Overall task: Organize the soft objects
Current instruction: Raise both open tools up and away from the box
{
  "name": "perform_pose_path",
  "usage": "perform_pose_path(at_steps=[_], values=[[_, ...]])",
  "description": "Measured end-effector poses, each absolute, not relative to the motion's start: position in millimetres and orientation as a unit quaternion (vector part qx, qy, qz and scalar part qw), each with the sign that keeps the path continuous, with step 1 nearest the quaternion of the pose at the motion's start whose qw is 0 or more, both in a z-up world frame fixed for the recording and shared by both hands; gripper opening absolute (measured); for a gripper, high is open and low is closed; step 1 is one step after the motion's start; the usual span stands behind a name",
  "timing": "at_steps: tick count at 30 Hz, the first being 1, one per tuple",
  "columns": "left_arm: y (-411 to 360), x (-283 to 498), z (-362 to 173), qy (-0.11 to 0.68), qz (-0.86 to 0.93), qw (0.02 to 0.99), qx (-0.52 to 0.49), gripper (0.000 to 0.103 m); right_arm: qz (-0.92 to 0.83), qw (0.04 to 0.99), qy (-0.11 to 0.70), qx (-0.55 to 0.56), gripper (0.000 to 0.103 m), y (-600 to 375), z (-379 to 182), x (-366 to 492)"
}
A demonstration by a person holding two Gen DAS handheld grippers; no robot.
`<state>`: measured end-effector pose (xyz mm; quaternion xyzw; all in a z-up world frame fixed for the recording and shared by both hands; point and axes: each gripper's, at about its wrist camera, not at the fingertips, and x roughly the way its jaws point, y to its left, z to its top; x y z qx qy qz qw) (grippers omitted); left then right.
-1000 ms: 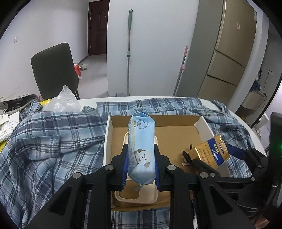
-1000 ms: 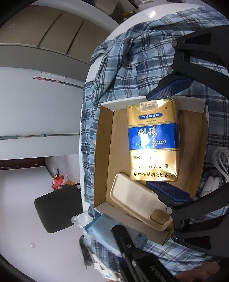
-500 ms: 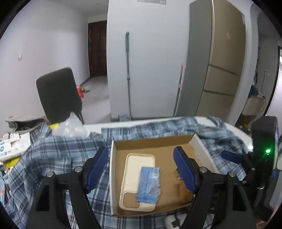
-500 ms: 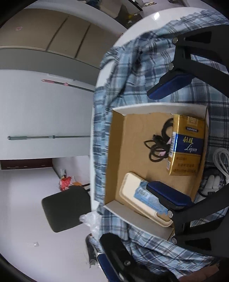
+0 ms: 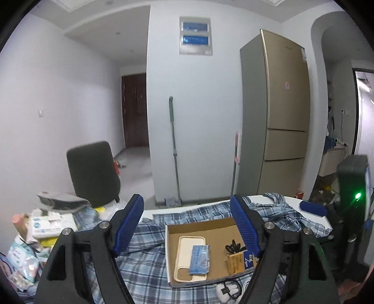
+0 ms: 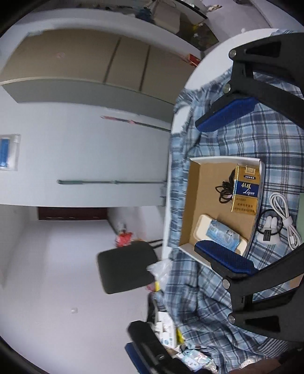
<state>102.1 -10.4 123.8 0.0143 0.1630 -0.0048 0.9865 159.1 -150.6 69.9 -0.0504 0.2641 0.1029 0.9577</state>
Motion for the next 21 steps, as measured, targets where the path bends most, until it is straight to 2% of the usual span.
perform_pose_path(at_steps=[3,9,16,21], values=[[-12,78,127,0.149,-0.008,0.989,0.024,0.079,0.108,0.966,0.231,-0.046,0.098,-152,82,131],[-6,37,118,0.144,-0.02,0.989,0.013,0.079,0.116,0.973,0.194,-0.045,0.099,-153,85,89],[-2,3,92,0.143,-0.029,0.989,0.009,0.079,0.119,0.975,0.179,-0.052,0.1,-156,59,60],[10,-13,69,0.11,-0.015,0.994,-0.02,0.079,0.098,0.981,0.163,-0.045,0.1,-164,33,53]])
